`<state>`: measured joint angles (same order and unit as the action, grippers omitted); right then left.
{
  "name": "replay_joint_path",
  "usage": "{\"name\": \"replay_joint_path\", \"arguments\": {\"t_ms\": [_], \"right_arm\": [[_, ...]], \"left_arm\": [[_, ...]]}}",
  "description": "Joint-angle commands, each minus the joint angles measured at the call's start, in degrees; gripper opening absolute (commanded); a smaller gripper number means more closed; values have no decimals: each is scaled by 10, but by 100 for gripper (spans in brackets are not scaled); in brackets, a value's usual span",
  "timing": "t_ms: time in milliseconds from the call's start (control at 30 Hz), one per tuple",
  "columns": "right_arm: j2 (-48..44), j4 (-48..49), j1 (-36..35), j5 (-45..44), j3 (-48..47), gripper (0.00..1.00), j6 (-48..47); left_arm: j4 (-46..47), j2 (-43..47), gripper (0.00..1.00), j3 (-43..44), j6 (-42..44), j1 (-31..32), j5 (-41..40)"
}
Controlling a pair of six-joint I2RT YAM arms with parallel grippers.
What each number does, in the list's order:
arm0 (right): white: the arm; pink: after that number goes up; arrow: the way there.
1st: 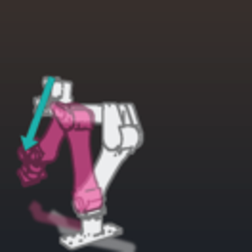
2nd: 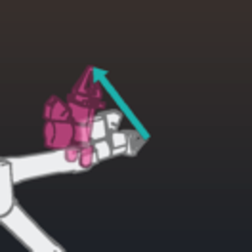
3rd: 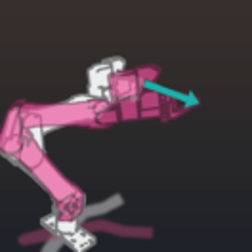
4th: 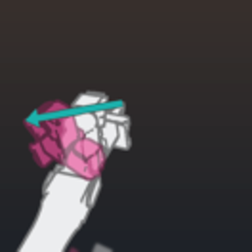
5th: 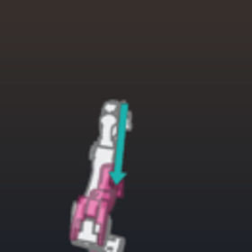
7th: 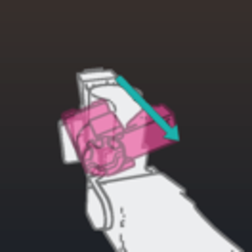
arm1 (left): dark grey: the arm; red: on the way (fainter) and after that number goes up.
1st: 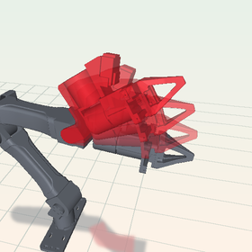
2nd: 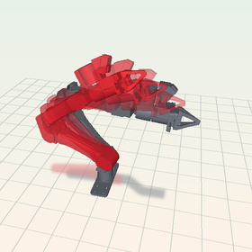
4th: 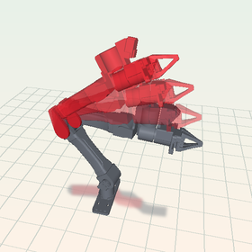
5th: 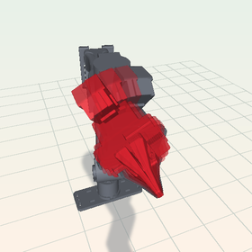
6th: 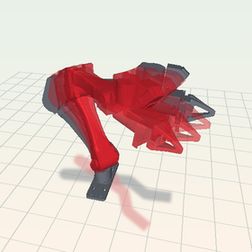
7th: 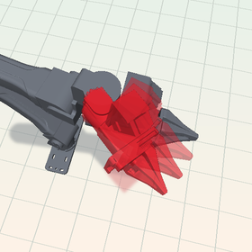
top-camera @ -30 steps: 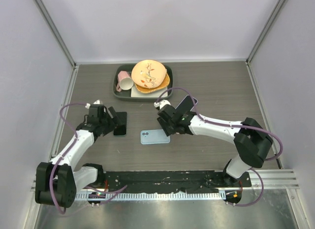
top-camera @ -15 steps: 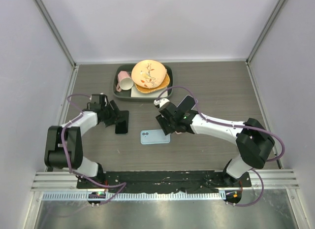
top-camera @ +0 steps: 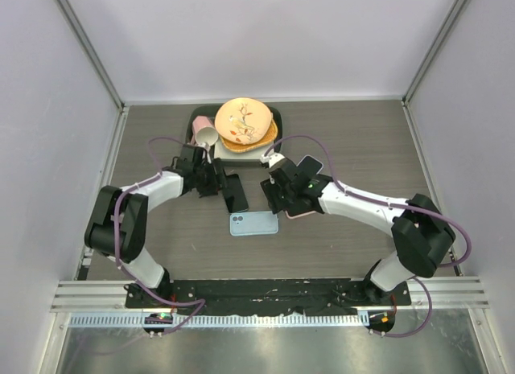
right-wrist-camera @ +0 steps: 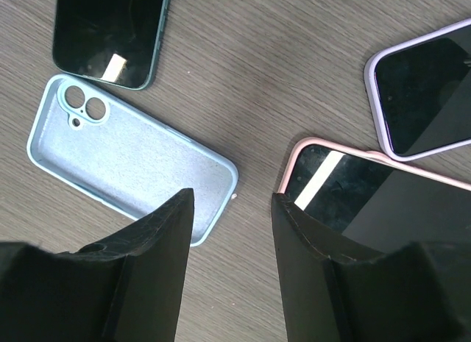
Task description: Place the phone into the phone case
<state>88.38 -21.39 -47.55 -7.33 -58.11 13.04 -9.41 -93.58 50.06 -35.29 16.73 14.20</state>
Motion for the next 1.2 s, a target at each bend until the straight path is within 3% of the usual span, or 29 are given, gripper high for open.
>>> {"name": "replay_joint_path", "arguments": {"t_ms": [0, 233, 600, 867, 1167], "right_arm": [[-4, 34, 15, 31, 1, 52, 13], [71, 98, 61, 131, -39, 50, 58], [223, 194, 56, 245, -105, 45, 149], [262, 249, -22, 274, -122, 44, 176], [296, 320, -71, 297, -165, 43, 220]], "left_arm": [[8, 25, 64, 40, 28, -1, -16], [-36, 52, 65, 29, 37, -2, -79], [15, 9, 65, 19, 33, -9, -52], [55, -43, 63, 35, 39, -9, -30], [91, -55, 60, 22, 49, -5, 86]]}}
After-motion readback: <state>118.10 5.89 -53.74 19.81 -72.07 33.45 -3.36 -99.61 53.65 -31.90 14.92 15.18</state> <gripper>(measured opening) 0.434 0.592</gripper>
